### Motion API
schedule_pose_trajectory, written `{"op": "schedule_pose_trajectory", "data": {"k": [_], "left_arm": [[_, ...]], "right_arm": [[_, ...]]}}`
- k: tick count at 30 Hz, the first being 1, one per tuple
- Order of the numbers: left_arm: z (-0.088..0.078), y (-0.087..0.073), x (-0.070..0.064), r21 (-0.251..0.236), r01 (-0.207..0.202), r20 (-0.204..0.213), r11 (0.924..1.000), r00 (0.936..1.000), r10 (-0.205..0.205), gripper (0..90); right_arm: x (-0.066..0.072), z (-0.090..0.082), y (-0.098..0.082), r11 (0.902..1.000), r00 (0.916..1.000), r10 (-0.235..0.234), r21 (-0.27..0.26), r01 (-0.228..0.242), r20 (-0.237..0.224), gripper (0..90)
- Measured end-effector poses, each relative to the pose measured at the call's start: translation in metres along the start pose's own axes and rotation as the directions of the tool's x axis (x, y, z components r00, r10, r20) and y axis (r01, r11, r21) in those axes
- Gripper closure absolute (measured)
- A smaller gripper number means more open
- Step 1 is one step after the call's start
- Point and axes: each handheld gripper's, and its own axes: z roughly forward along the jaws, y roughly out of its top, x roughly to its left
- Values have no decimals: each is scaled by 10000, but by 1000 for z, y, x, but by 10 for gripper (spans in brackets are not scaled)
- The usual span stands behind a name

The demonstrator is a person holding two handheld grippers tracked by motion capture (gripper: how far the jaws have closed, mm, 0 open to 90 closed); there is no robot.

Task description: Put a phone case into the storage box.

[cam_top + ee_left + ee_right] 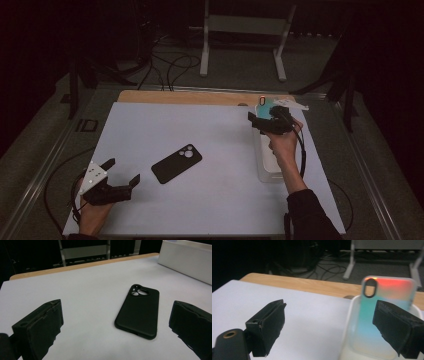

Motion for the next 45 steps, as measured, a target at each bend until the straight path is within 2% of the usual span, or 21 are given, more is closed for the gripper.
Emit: {"op": "schedule_pose_trajectory", "data": {"k": [7,10,13,20,25,34,38,45], "left_arm": [[0,1,0,77,-21,-79,10000,10000,22,1],[0,1,-1,74,-35,-111,10000,9999,36,2],[1,1,-1,116,-60,-123,9999,9999,61,1],[2,2,-1,141,-99,-123,9999,9999,101,1],[3,3,-2,156,-173,-82,9997,9998,175,1],[1,13,-3,106,-164,147,9998,9998,162,1],[2,17,-3,159,-143,236,9998,9996,140,1],[5,24,-6,418,-398,495,9983,9981,377,1]], "right_arm": [[21,-26,-10,9980,9950,-432,-501,387,-903,108],[31,-37,-17,9944,9901,-955,-557,901,-1031,108],[38,-44,-25,9887,9854,-1392,-699,1328,-975,108],[42,-59,-42,9846,9814,-1539,-1013,1426,-1150,109],[44,-68,-57,9764,9758,-1930,-1186,1806,-1024,112],[36,-84,-86,9761,9787,-1787,-1434,1633,-1015,111],[31,-88,-93,9772,9801,-1680,-1486,1515,-1058,111],[29,-98,-105,9759,9803,-1564,-1718,1346,-1206,110]]}}
